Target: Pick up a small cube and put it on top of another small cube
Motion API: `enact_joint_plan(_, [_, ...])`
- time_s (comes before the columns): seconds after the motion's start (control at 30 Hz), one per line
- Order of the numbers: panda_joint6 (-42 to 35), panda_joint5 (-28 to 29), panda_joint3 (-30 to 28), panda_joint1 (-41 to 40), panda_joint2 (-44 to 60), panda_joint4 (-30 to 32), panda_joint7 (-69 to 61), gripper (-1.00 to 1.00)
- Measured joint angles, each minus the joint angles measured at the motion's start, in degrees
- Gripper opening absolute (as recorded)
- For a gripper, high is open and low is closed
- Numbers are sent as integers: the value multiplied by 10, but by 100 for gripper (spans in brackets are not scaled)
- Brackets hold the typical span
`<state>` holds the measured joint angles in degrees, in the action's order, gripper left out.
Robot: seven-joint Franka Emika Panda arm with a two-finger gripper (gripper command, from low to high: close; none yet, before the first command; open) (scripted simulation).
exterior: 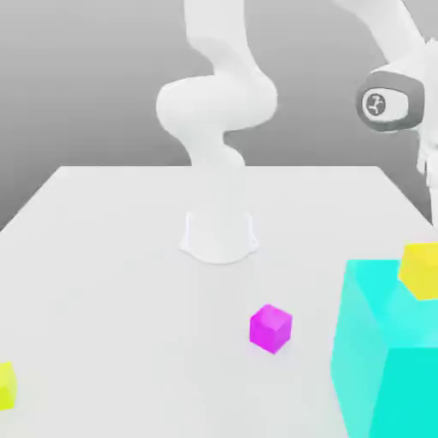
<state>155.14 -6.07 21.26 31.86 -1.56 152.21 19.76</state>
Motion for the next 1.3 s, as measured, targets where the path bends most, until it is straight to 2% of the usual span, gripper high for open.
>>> enact_joint_plan(0.23, [55,102,-24,10,71,31,45,0])
enact_joint_plan(0.43, [141,208,-115,74,181,10,122,0])
enact_joint_plan(0.47, [155,219,-130,87,199,7,131,-100])
enact_joint_plan(0.67, [162,225,-138,94,207,5,136,-100])
enact_joint_plan(0.73, [147,215,-122,80,189,9,128,-100])
enact_joint_plan(0.9, [73,127,-66,45,92,29,61,-100])
enact_joint_plan(1.07, [3,124,-46,50,59,-55,-1,-100])
enact_joint_plan(1.3, [-162,97,-72,-1,7,-179,-88,-100])
